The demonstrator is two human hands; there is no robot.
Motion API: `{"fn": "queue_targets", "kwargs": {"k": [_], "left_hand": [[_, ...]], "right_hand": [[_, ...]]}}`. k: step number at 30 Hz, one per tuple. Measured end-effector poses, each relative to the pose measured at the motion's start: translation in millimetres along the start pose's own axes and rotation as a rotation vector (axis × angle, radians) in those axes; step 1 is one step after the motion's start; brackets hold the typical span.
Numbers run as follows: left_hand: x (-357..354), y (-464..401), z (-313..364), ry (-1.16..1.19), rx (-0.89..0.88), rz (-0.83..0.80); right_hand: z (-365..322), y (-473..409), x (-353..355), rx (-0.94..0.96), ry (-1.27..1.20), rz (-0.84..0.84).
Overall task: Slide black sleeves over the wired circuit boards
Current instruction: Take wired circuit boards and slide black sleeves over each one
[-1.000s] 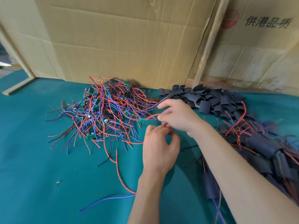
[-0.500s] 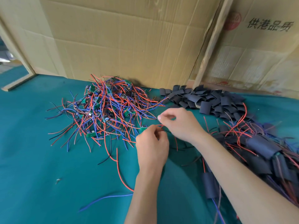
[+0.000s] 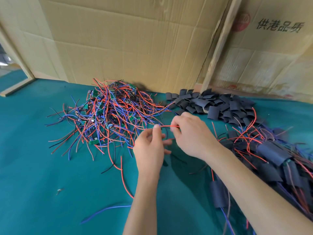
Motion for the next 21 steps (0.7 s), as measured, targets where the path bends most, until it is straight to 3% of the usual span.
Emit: {"fn": "queue_targets", "kwargs": {"k": [2, 5, 7, 9, 12, 14, 16, 21], "left_hand": [[-4.0, -1.1, -1.9, 0.193, 0.081, -0.046], [-6.4, -0.8, -4.5, 0.241, 0.096, -0.105], [-9.5, 0.0, -2.8, 0.283, 0.116, -0.158], [-15.7, 5.6, 0.5, 0.342, 0.188, -0.231], [-27.8, 17.6, 3.5, 0.315, 0.239, -0.369], [-36.0, 24.9, 1.4, 0.269, 0.251, -0.461], [-42.1, 28.5, -0.2, 0.239, 0.241, -0.525], [-47.8, 29.6, -3.4, 0.172, 0.182, -0.565]], "right_hand": [[-19.1, 11.3, 8.0, 0.102, 0.079, -0.056], [-42.8, 27.9, 14.2, 0.219, 0.021, -0.224], [-37.5, 26.9, 21.7, 0.135, -0.173, -0.388], [-7.5, 7.1, 36.5, -0.014, -0.287, -0.327], [76.2, -31.2, 47.7, -0.271, -0.014, -0.101], [122.3, -35.9, 28.3, -0.417, 0.182, -0.212], [142.9, -35.2, 7.5, -0.467, 0.228, -0.31], [151.0, -39.7, -9.1, -0.506, 0.307, -0.271]]}}
Point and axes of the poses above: each hand's wrist, its own y-axis away from the middle knuckle, its own x-axis out of the back of the hand, z = x × y, the point moved 8 cm from there along -y, towards the middle knuckle, and after that the axes turned 5 degrees about z, right-handed, at the moved point
